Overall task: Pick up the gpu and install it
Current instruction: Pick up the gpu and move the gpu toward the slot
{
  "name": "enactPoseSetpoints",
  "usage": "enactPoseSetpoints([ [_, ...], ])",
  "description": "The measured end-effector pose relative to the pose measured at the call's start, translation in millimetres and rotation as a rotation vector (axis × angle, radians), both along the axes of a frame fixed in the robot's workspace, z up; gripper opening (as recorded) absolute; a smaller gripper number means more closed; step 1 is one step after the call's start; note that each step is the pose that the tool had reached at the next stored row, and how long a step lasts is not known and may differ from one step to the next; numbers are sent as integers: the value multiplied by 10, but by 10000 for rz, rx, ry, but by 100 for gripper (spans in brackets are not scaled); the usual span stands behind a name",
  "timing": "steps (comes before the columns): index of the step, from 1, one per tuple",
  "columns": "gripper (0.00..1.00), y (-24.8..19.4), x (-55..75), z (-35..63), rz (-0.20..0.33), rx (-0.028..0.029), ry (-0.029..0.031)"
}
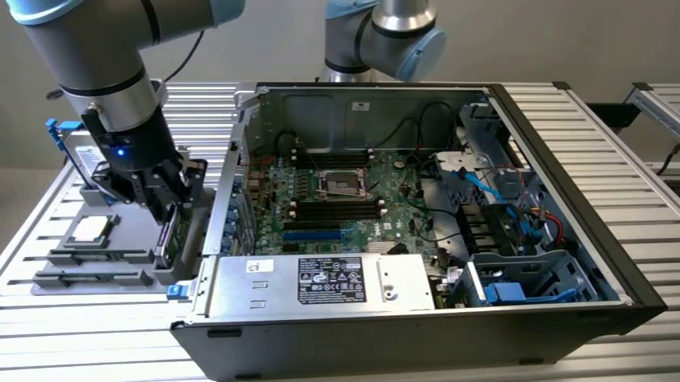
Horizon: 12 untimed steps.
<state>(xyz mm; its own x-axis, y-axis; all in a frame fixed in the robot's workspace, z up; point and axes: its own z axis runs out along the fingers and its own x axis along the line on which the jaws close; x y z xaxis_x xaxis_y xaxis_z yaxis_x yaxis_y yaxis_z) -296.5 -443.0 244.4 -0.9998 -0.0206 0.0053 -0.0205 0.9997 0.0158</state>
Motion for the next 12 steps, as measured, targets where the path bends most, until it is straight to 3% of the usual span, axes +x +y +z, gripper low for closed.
enactPoseSetpoints([
  [12, 44, 0, -2, -59, -424, -46, 2],
])
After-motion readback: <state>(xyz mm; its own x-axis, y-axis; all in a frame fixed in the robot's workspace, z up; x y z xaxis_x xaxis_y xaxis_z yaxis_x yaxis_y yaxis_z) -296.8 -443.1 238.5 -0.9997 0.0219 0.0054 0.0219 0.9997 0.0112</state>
